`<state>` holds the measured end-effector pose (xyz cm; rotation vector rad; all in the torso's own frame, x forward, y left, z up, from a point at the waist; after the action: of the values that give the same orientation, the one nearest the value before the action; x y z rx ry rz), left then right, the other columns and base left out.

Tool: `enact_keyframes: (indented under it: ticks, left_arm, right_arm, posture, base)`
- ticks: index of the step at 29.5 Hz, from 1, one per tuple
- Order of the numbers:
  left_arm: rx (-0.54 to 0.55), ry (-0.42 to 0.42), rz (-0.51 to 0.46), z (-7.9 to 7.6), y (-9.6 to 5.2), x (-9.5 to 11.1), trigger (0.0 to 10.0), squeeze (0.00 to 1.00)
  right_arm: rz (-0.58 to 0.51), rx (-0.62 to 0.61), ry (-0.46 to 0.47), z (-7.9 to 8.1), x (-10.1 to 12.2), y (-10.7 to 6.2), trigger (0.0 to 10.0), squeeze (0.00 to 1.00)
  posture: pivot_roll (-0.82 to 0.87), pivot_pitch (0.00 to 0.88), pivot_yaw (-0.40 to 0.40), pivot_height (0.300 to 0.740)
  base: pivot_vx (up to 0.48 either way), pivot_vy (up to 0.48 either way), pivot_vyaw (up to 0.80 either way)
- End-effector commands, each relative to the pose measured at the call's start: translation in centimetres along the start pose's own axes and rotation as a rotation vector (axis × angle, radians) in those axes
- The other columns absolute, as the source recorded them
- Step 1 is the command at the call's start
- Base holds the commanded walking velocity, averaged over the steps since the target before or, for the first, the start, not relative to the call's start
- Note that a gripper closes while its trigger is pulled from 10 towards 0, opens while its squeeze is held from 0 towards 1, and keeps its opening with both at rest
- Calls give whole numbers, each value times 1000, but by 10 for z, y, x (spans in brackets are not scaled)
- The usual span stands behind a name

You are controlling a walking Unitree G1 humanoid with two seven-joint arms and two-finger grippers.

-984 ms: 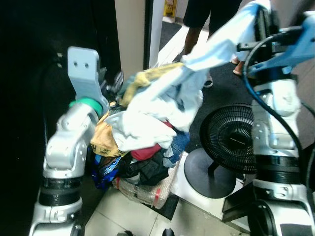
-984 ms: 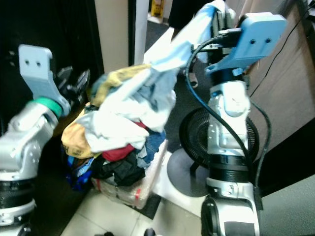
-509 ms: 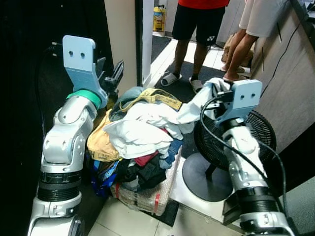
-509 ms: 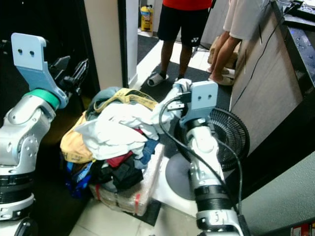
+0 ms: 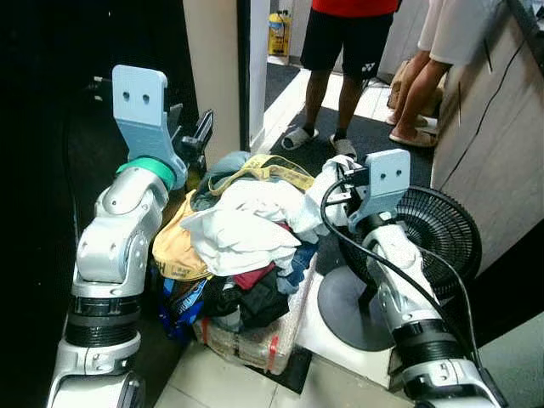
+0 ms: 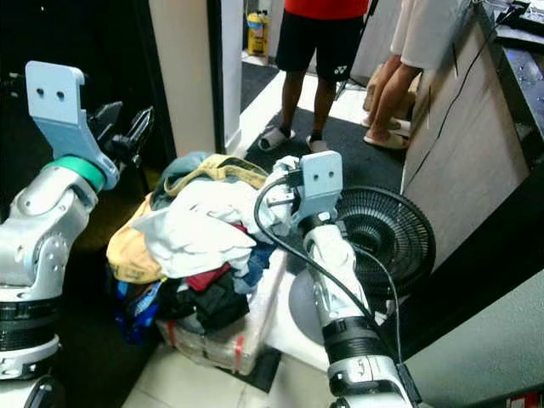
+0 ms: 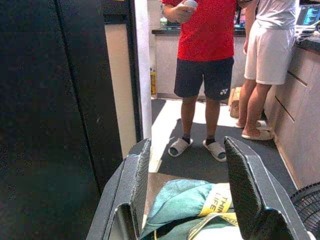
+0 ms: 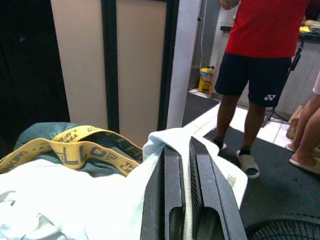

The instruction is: Clothes washing

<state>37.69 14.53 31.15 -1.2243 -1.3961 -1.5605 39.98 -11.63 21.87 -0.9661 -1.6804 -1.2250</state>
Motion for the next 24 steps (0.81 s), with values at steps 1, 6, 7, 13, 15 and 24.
enact_keyframes:
  ticks: [1,6,7,13,15,24]
  left_arm:
    - [2,6,33,-1,0,-10,10000,0]
    - [4,9,44,0,-2,-12,10000,0]
    - [4,9,44,0,-2,-12,10000,0]
    - [5,14,59,1,-4,-15,10000,0]
    - [8,16,71,3,-5,-18,10000,0]
    - [-32,6,190,-13,19,-62,10000,0]
  right_arm:
    - [22,73,-28,15,-5,-5,10000,0]
    - [89,39,-17,12,-20,-8,10000,0]
    - [89,39,-17,12,-20,-8,10000,0]
    - [148,-10,65,1,-33,-4,10000,0]
    - [162,11,60,6,-37,0,10000,0]
    - [174,70,52,24,-34,10,10000,0]
  posture:
    - [104,75,54,740]
    - [106,84,56,740]
    - [106,84,56,740]
    - [112,109,59,740]
    - [113,134,57,740]
    - [122,238,41,740]
  base:
    - [0,0,0]
    - [0,0,0]
    - [0,0,0]
    - [0,0,0]
    - [0,0,0]
    - [0,0,0]
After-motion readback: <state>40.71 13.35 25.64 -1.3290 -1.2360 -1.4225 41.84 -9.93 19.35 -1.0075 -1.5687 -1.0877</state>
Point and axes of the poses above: a point about 5 cm out from each wrist's last joint towards the gripper, its own y axis pointing out of the wrist towards the gripper, its own x axis along the axis of the wrist's last joint, z = x × y, the point moved 4 cm from there along y, pointing out of the wrist towards the gripper, and after that the axes turned 4 degrees about -y, right-handed, at the moved point
